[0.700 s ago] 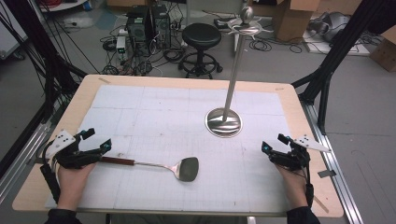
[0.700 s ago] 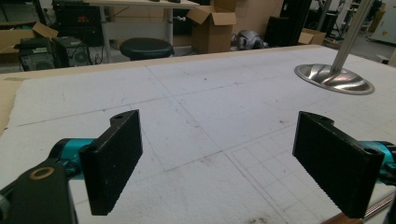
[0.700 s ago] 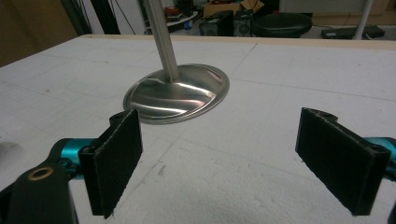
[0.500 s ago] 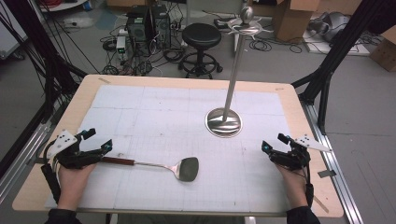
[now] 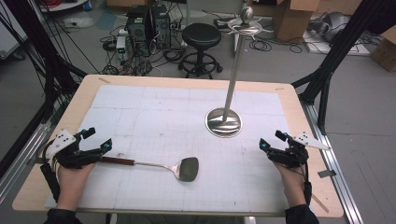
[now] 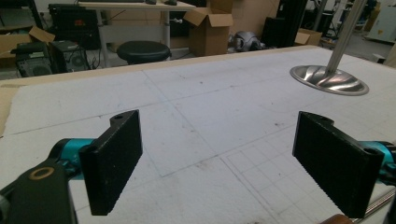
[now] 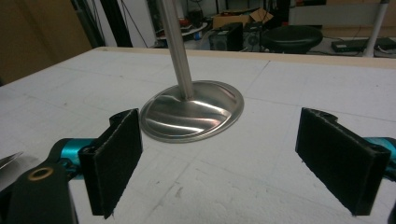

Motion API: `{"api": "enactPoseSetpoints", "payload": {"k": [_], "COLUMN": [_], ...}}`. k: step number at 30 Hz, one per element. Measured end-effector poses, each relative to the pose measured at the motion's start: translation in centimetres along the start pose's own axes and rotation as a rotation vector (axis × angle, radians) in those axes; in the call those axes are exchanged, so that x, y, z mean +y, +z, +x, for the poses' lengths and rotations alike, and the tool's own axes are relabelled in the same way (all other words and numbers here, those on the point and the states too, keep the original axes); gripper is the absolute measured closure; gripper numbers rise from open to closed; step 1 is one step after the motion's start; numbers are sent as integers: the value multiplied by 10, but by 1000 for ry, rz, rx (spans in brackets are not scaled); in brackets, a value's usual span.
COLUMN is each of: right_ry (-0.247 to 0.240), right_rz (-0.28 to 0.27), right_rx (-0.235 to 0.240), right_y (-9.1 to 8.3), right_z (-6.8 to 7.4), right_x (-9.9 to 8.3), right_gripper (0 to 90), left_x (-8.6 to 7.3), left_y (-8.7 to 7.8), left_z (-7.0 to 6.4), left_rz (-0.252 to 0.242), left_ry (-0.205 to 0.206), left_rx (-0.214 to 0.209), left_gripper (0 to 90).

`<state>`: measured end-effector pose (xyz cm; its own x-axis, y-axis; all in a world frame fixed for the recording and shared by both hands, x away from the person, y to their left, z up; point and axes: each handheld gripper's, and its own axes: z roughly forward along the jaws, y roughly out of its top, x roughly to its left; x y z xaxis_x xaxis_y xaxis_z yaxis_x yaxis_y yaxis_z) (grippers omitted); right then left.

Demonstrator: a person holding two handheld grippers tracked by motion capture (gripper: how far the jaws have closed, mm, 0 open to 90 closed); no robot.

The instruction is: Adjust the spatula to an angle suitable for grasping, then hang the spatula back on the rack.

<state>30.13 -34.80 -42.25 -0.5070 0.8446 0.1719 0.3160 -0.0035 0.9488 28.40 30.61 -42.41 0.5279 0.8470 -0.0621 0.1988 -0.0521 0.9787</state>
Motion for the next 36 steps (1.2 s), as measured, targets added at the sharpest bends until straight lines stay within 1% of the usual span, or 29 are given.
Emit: {"api": "enactPoseSetpoints", "payload": {"k": [4, 7, 10, 15, 20, 24, 30, 33, 36], "right_ry": [-9, -7, -4, -1, -9, -2, -6, -13, -12], "right_rz": [4, -1, -12, -10, -7, -6, -6, -10, -17], "right_rx": [11, 13, 10, 8, 10, 10, 16, 16, 27], "right_y": [0, -1, -2, -3, -2, -2, -2, -2, -2], "right_z": [3, 3, 3, 2, 3, 3, 5, 6, 9], "right_x": [0, 1, 2, 2, 2, 2, 3, 4, 8], "right_gripper": [142, 142, 142, 142, 142, 142, 142, 142, 143], "left_x": [2, 2, 2, 2, 2, 2, 2, 2, 2], "left_y": [-1, -1, -1, -1, -1, -1, 0, 0, 1], "left_z": [-2, -2, -2, -2, -3, -3, -3, -3, -3], "left_rz": [1, 1, -1, 7, -1, 1, 7, 1, -3], "left_ry": [9, 5, 5, 8, 4, 3, 6, -2, -4], "left_rx": [-2, -4, -3, -3, -1, 0, -5, -12, -17], "left_gripper": [166, 166, 166, 166, 167, 167, 167, 168, 169]}}
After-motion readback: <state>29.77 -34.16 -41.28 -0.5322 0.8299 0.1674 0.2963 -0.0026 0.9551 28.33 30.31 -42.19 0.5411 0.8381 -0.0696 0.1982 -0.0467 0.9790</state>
